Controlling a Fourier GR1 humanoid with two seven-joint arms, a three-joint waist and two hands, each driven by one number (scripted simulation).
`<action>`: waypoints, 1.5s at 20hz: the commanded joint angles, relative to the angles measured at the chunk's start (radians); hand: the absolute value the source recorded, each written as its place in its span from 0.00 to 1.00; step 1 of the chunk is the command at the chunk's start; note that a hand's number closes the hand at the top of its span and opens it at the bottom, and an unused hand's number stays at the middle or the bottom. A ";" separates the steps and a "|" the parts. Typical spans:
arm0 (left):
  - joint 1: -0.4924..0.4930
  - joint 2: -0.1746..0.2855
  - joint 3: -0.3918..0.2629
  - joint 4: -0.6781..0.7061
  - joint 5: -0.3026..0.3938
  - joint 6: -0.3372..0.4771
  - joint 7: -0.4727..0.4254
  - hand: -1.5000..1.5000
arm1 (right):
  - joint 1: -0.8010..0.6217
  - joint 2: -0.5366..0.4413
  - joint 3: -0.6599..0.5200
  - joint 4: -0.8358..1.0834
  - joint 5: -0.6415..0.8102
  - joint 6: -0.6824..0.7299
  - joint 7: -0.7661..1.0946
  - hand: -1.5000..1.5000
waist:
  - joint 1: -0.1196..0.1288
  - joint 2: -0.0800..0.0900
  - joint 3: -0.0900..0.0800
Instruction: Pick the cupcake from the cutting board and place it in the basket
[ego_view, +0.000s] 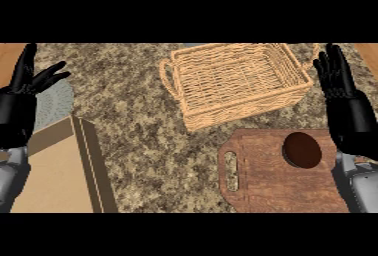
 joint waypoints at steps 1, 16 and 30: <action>0.031 -0.038 -0.020 -0.012 -0.014 0.015 0.008 0.50 | 0.032 0.043 -0.037 -0.001 0.050 -0.112 -0.003 1.00 | -0.004 0.007 -0.034; 0.172 -0.236 -0.102 -0.061 0.132 0.040 0.089 0.50 | 0.155 0.301 -0.059 0.164 0.819 -0.839 0.469 0.00 | 0.013 0.009 -0.046; 0.190 -0.218 -0.098 -0.098 0.133 0.061 0.115 0.50 | 0.280 0.330 -0.160 0.178 1.167 -0.381 0.964 0.00 | -0.016 0.002 -0.058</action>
